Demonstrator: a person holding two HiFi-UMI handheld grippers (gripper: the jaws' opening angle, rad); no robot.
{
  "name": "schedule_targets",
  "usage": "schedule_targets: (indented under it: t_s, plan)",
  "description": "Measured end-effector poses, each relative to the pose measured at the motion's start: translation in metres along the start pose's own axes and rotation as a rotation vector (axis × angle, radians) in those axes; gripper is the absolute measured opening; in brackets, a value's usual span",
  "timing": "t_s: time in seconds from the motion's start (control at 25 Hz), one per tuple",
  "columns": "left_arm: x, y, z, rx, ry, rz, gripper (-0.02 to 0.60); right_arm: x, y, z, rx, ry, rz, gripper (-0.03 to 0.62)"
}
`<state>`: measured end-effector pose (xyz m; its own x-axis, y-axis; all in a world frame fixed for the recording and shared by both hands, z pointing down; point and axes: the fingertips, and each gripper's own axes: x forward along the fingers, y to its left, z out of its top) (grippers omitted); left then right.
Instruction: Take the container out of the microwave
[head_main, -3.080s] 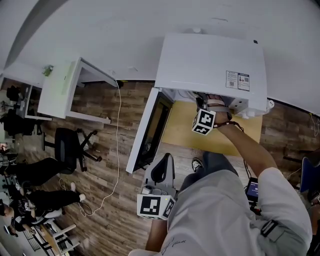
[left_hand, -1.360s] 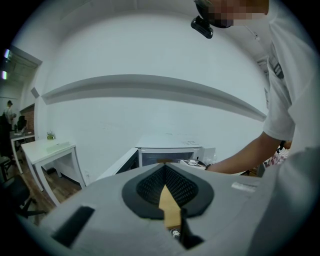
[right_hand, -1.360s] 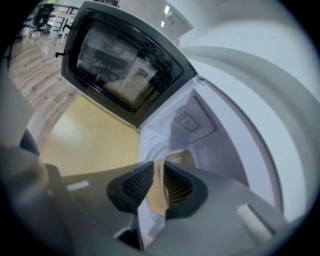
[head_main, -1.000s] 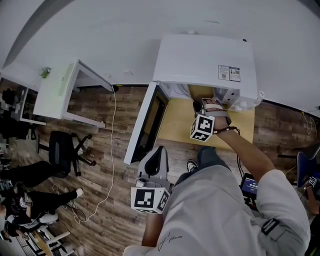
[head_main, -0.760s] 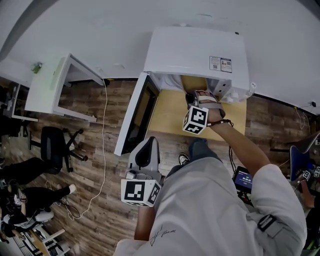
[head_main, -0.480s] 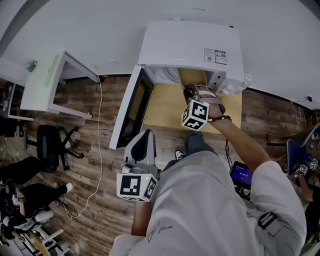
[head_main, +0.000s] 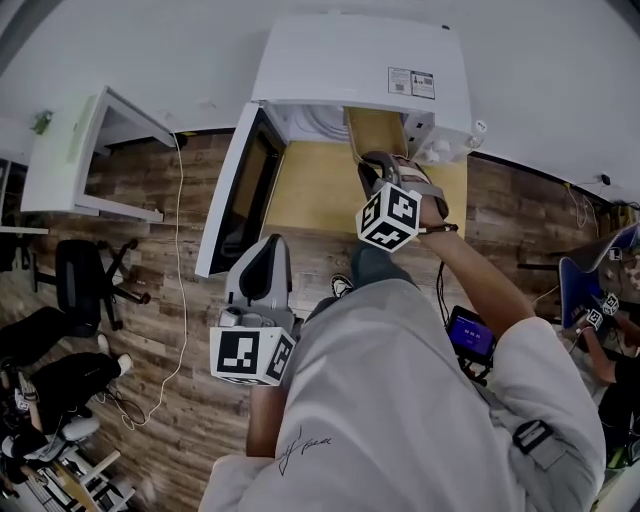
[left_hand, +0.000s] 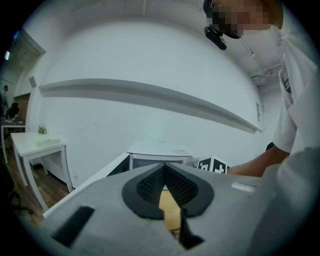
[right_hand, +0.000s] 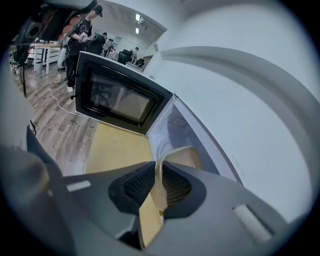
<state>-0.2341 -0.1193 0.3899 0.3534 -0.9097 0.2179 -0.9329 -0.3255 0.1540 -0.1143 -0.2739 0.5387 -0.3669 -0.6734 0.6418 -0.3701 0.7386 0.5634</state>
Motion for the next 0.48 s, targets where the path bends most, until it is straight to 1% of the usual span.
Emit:
schedule_targets:
  t_s: [0.16, 0.48]
  plan:
    - [-0.002, 0.002, -0.001, -0.011, -0.003, 0.004, 0.005, -0.016, 0.005, -0.002, 0.048, -0.017, 0.012, 0.058]
    - [-0.001, 0.001, -0.009, -0.045, 0.004, 0.000, 0.005, -0.047, 0.009, 0.000, 0.187, -0.061, 0.025, 0.058]
